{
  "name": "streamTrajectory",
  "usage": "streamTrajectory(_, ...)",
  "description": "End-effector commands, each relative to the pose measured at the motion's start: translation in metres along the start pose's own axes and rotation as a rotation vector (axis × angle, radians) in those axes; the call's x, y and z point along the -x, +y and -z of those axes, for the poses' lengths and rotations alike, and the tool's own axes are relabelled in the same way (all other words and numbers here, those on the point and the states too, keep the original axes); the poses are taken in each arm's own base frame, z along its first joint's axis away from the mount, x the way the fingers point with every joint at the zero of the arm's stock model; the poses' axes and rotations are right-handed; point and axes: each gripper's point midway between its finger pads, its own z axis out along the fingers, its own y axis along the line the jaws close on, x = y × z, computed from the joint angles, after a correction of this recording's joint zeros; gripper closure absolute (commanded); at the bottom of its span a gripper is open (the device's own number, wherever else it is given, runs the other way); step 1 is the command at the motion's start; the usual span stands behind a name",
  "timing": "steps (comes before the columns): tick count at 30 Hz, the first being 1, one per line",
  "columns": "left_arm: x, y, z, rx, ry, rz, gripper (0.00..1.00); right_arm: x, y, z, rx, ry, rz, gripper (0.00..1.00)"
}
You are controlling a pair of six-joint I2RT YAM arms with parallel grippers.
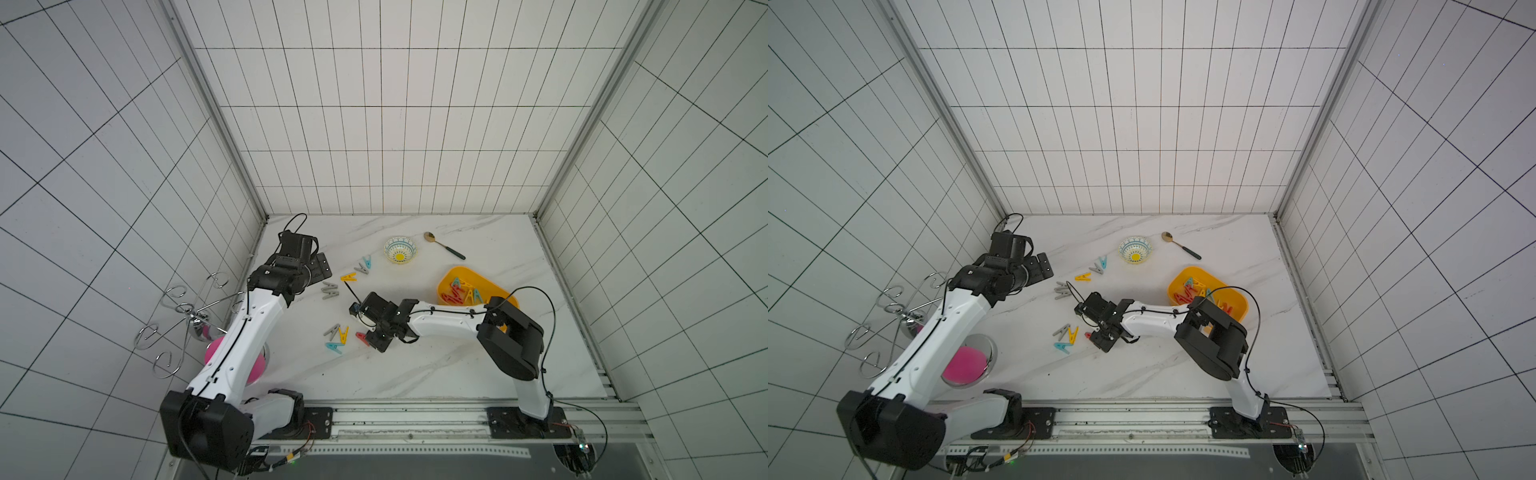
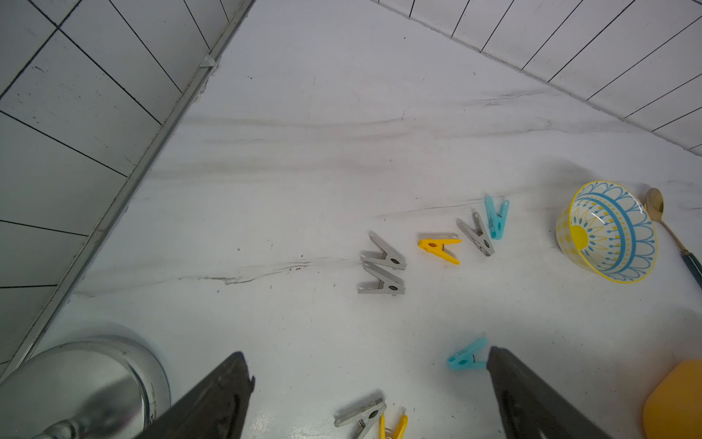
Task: Put the clothespins into the storage box
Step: Pick up the clothespin from the center of the board.
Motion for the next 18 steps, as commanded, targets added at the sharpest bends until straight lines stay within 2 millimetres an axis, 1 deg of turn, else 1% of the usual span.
streamTrajectory(1, 0.009, 0.000, 0.004, 0.002, -0.025, -0.001, 0.02, 0.006, 0.004, -0.009, 0.020, 0.002, -0.001, 0.66)
streamTrajectory(5, 0.006, 0.001, 0.001, 0.007, -0.016, -0.001, 0.02, 0.011, 0.008, -0.015, 0.025, -0.001, 0.007, 0.66)
streamTrajectory(7, 0.006, 0.001, 0.001, 0.004, -0.018, -0.001, 0.02, 0.012, 0.009, -0.018, 0.025, -0.001, 0.007, 0.68)
streamTrajectory(13, 0.006, 0.001, 0.002, 0.004, -0.021, -0.002, 0.02, 0.009, 0.010, -0.022, 0.033, 0.004, 0.005, 0.82)
streamTrajectory(16, 0.005, 0.001, 0.000, 0.006, -0.016, -0.001, 0.02, 0.007, 0.013, -0.018, 0.045, -0.008, -0.001, 0.89)
streamTrajectory(18, 0.004, 0.001, -0.002, 0.008, -0.014, -0.002, 0.01, 0.008, 0.012, -0.012, 0.050, -0.033, -0.013, 0.93)
